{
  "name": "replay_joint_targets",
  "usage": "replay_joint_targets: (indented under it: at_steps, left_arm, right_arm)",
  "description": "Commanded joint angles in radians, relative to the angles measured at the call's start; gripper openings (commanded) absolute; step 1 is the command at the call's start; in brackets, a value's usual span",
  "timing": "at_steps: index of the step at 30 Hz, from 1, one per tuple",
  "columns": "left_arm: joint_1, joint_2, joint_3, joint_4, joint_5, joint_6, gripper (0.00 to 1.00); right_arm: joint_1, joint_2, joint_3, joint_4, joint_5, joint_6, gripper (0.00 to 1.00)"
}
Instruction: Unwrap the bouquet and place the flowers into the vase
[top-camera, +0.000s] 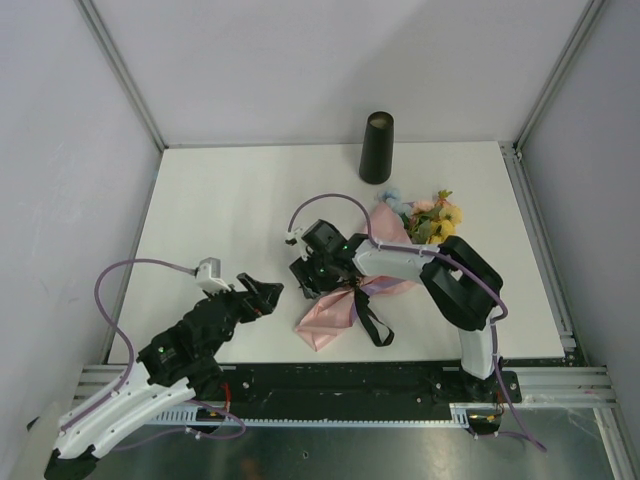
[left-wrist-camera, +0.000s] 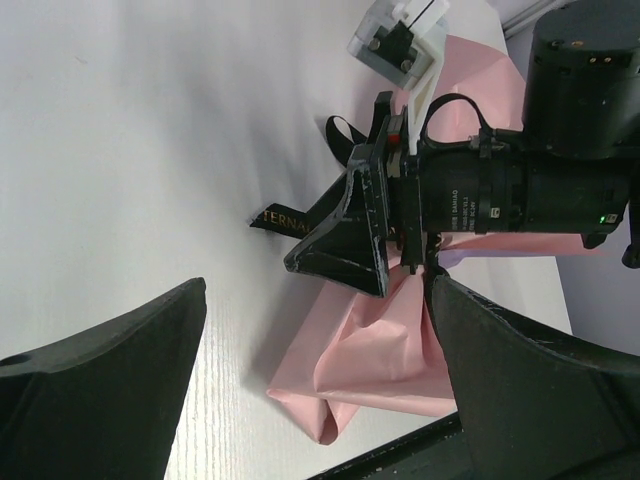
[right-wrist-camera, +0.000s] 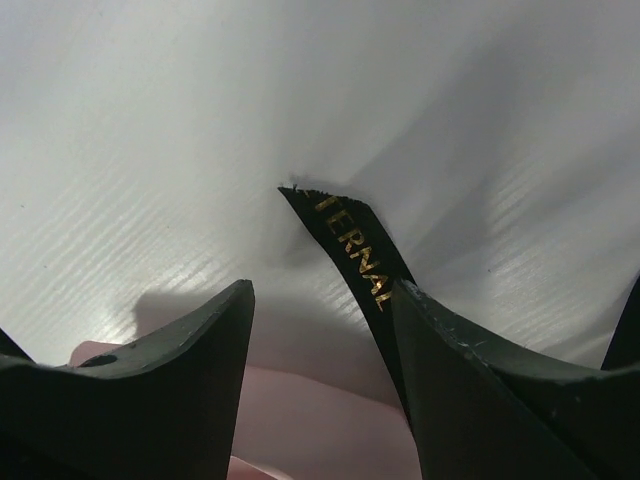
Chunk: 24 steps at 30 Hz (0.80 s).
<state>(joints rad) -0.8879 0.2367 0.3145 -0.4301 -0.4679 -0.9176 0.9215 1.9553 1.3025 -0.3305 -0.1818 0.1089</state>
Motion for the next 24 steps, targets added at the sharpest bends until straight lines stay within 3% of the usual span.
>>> replay_joint_targets:
  at_steps: [1,10,20,24]
  left_arm:
    - [-0.002,-0.016,0.02,0.002,-0.022,-0.004,0.99]
    - [-0.004,-0.045,0.038,-0.004,-0.03,0.041,0.99]
    - [-0.002,-0.019,0.046,-0.01,-0.044,0.042,1.0]
    - [-0.002,-0.012,0.04,-0.01,-0.049,0.036,1.0]
  right_arm:
    - [0.023,-0.017,-0.005,-0.01,0.046,-0.053,0.64]
    - [0.012,0.043,-0.004,0.012,0.083,-0.038,0.6]
    - [-0.022,0.093,-0.005,0.031,0.172,-0.034,0.12]
    - [-0.023,0.065,-0.012,0.053,0.245,-0.014,0.01]
